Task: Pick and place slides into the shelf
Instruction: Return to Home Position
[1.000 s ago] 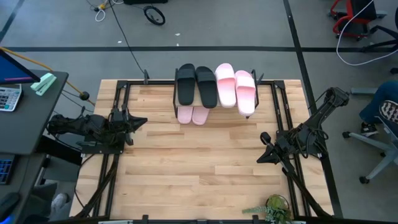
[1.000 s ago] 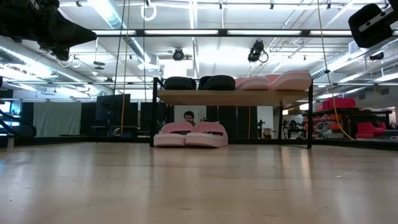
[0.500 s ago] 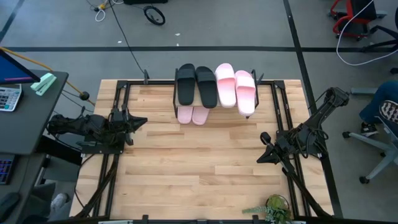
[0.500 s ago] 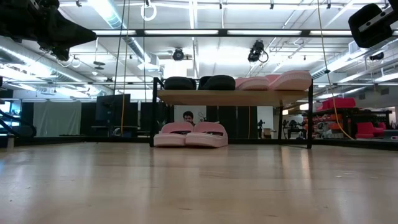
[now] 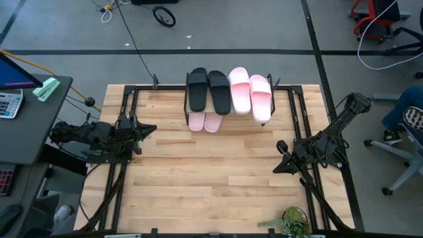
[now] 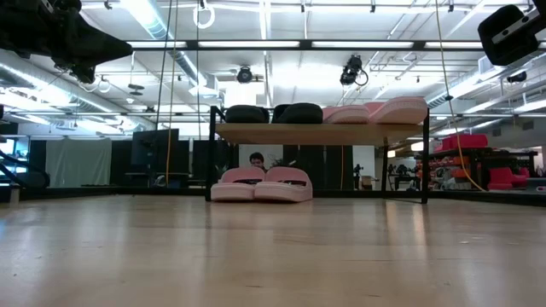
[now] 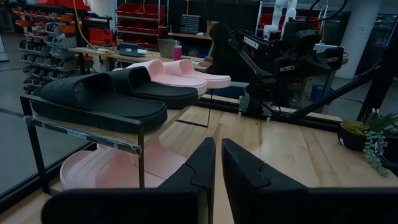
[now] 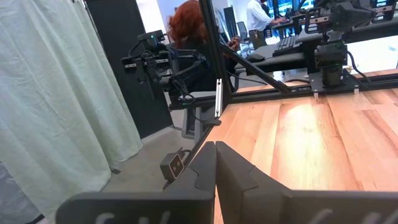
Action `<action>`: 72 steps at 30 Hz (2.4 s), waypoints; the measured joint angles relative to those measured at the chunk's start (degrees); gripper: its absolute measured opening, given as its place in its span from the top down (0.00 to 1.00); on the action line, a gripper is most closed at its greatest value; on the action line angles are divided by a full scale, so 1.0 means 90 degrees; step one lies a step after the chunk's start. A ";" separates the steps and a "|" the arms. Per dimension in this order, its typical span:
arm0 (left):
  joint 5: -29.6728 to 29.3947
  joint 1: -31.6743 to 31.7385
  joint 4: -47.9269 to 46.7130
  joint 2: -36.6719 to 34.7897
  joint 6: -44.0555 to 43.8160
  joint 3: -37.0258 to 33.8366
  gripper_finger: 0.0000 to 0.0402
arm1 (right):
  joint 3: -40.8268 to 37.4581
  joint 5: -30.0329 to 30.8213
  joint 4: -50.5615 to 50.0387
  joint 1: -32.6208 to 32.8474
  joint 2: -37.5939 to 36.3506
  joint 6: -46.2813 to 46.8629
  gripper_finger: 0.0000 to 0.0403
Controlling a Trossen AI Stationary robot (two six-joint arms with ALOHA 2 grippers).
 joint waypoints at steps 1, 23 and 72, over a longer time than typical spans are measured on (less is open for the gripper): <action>0.0002 0.0000 0.0000 -0.0002 -0.0001 0.0000 0.91 | 0.0000 -0.0002 0.0001 0.0001 0.0000 0.0000 0.98; 0.0002 0.0000 0.0001 -0.0001 0.0000 -0.0001 0.92 | 0.0000 -0.0002 -0.0001 0.0001 0.0002 0.0000 0.98; 0.0000 0.0000 0.0001 0.0000 -0.0001 -0.0001 0.91 | 0.0000 0.0001 0.0000 0.0001 0.0002 0.0000 0.98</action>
